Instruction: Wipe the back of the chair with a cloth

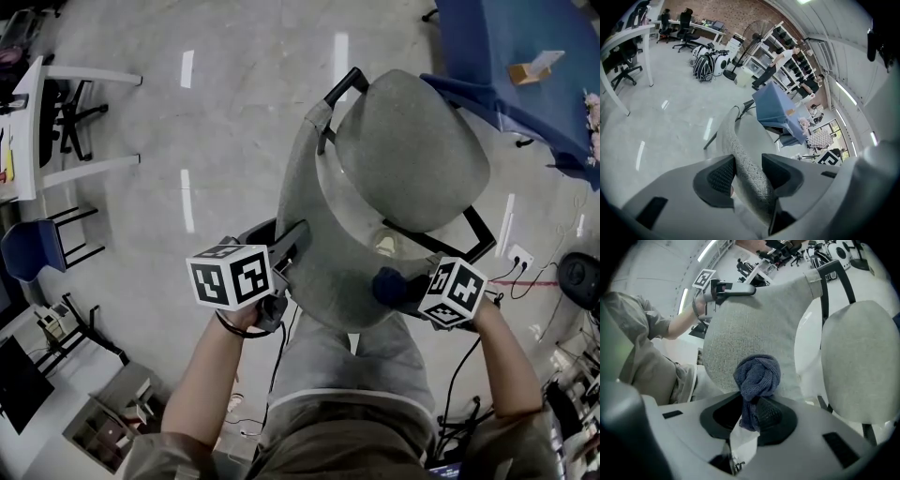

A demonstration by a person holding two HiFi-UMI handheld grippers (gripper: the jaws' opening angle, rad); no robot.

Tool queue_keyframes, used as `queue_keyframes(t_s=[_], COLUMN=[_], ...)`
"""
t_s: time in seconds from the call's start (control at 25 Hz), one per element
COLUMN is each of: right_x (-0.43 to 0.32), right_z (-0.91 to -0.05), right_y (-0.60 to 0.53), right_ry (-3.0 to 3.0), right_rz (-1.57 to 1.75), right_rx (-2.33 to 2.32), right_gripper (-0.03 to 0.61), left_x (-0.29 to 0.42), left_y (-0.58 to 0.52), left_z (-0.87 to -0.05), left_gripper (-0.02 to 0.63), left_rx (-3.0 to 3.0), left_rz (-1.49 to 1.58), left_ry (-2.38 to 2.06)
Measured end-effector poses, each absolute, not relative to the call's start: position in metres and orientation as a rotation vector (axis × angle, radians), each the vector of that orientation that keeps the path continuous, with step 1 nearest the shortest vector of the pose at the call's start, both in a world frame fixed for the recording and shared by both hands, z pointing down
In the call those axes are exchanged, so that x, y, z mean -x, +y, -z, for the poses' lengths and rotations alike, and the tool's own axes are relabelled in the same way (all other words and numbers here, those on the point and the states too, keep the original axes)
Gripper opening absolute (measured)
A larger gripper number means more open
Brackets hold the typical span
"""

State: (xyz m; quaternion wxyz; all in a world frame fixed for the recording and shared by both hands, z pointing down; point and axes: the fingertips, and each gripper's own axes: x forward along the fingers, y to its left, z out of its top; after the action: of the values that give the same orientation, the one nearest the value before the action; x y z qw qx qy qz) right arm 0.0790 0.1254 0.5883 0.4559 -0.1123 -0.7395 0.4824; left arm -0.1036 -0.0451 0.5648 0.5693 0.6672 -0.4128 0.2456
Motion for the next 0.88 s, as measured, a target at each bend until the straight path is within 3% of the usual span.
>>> queue_keyframes(t_s=[0.52,0.88], right_x=[0.066,0.083], right_z=[-0.605,-0.614], right_y=[0.012,-0.027], right_ry=[-2.182,-2.22], right_rz=[-1.156,-1.192], right_rx=[-0.105,-0.397], right_gripper=[0.101,0.104], left_x=[0.104,0.107], left_y=[-0.047,-0.049], left_z=[-0.564,-0.563], left_gripper=[0.199,0.209], left_rx=[-1.562,-1.552], left_rz=[-0.547,-0.504], left_ry=[-0.967,-0.971])
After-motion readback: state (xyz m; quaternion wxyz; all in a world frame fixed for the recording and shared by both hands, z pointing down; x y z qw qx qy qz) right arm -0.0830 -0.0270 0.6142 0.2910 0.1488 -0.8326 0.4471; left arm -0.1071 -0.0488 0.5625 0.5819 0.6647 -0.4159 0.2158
